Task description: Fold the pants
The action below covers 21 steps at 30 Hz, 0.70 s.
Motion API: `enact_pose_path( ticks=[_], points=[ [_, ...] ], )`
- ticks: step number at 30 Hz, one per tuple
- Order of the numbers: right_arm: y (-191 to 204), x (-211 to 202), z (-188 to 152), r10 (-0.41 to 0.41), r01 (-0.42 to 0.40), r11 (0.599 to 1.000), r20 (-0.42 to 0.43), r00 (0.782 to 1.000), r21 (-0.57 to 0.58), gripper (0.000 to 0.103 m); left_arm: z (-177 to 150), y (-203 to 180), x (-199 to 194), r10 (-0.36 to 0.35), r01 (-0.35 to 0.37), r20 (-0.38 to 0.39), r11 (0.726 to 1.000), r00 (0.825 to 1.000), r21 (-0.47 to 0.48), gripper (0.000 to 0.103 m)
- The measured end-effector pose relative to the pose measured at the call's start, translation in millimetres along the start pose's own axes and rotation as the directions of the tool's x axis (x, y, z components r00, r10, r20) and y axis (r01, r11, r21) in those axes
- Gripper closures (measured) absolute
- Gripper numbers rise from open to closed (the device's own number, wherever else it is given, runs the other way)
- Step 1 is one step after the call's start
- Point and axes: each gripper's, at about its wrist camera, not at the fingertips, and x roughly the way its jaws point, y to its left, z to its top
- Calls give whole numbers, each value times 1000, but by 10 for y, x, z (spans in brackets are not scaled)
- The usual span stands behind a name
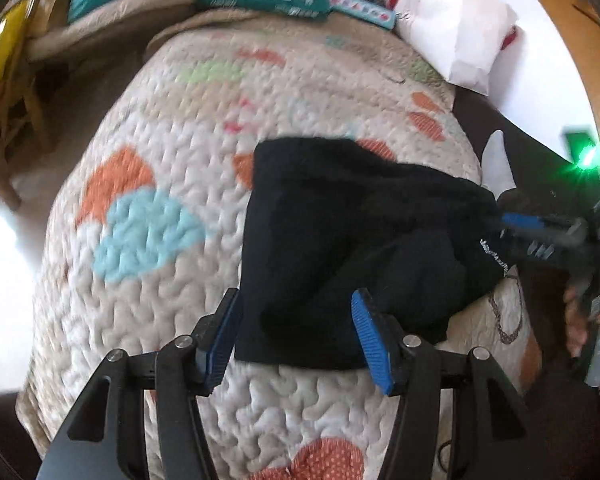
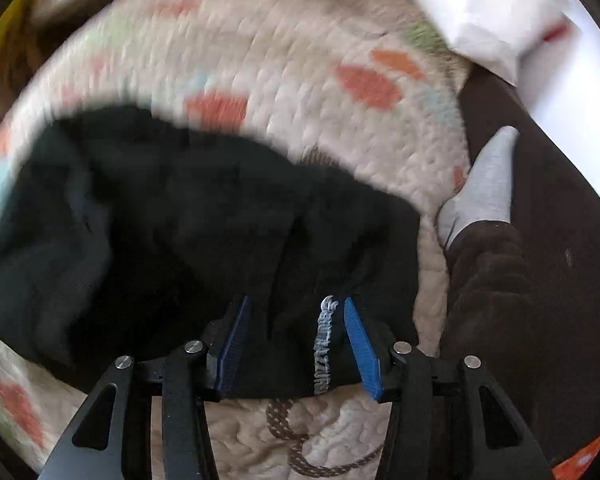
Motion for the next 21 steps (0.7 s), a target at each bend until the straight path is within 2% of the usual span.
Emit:
enact_pose_path(
  ticks=[2,3,6,8,9,10,13,15,18,21],
  points=[
    [73,-144,101,101,-103,994,56,993,25,50,51,-66,67,16,-16,-3,999,1000,33,47],
    [167,-173,142,167,-169,986,75,983,15,50,56,-89,128,20,-19,-7,999,1000,48,47],
    [436,-2,177,248,-247,969,35,968,-18,50,-2,-94,350,47,-44,-52,997,998,67,47],
    [595,252,147,216,-218,975,-30,976,-43,50,-71,-79,418,47,-44,-48,997,998,71,47],
    [657,422,97,159,-165,984,-86,984,-68,50,-92,-75,407,41,-38,-34,996,999,77,46],
    [676,463,57,137,-145,986,-96,986,-78,50,-114,-74,399,39,-36,-27,996,999,86,46],
    [672,317,138,102,-106,990,-49,994,-97,48,-166,-37,390,14,-14,1,996,1000,91,44],
    [723,160,268,128,-126,985,9,992,-121,48,-202,-13,390,-3,1,25,997,1000,76,43],
    [937,64,557,260,-249,952,39,965,-181,48,-243,-35,371,1,-6,51,996,999,92,43],
    [1234,186,833,373,-364,901,-5,928,-235,52,-262,-15,355,-9,4,64,997,998,83,43]
  ],
)
